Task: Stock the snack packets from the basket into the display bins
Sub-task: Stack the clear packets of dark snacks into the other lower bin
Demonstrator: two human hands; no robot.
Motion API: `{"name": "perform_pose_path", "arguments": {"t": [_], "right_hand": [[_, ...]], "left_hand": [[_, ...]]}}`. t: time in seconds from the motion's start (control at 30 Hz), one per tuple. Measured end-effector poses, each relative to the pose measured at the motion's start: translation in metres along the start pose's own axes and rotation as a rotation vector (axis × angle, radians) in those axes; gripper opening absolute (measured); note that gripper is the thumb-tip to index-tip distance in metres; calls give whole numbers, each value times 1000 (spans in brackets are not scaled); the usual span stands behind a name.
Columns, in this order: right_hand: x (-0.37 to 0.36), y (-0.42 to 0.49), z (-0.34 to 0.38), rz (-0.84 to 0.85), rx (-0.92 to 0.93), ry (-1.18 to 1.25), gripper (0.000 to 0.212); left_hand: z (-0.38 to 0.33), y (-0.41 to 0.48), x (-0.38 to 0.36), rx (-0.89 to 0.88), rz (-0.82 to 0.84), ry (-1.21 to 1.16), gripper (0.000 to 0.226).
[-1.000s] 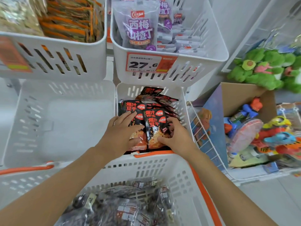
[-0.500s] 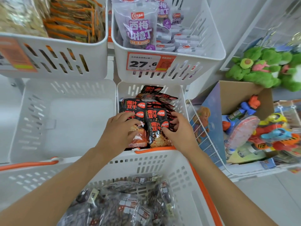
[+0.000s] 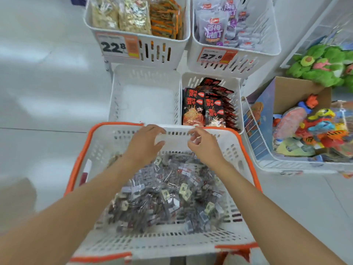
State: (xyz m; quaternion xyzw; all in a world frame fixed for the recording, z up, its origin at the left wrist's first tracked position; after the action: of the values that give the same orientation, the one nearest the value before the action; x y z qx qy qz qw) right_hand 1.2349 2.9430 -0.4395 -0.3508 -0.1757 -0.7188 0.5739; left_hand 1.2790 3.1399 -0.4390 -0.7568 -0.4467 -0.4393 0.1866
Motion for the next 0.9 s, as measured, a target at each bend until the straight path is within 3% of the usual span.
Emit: {"name": "perform_pose_path", "arguments": {"t": [0.1,0.27,0.4,0.5,0.57,0.67,0.73,0.8,0.87,0.9], "right_hand": [[-31,-26,-10,179,-69,-82,27],[-80,-43,-46,472,-115,-352,66],[-102,-14,-85,313,-286,-453,82],[-108,-4,-101,367,-392,-556,95],[-103,-1,-96,372,-401,-544,85],[-84,6,-76,439,-348,-197,25],[-66,6,-59,411,-374,76,23],[-52,0,-41,374,-456,378,24],[-51,-9,-29,485,-530,697,6],[-50,-15,-24,548,-540,741,2]], "left_hand": [[24,-50,-1,118,87,-72,34],[55,-90,-6,279,49,-137,36],[73,-85,-24,335,77,-159,35],[73,-78,-33,340,136,-179,36],[68,-74,-34,360,151,-226,38],[58,-63,-30,379,145,-298,32],[49,-56,-26,465,99,-428,36],[40,-52,-26,635,113,-662,57],[27,-52,-34,816,219,-1035,78],[21,-53,-37,861,238,-1176,82]]}}
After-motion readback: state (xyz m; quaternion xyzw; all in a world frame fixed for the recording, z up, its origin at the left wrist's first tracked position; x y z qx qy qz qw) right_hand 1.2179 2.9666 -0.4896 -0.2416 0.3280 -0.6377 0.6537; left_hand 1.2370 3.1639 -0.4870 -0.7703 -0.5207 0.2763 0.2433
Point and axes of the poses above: each hand's wrist, its own y-axis towards the middle knuckle, its own x-axis out of the back of the hand, z = x × y, the point moved 3 cm from there along y, towards the middle knuckle, and after that the axes turned 7 degrees about -x, right-handed, at the moved point
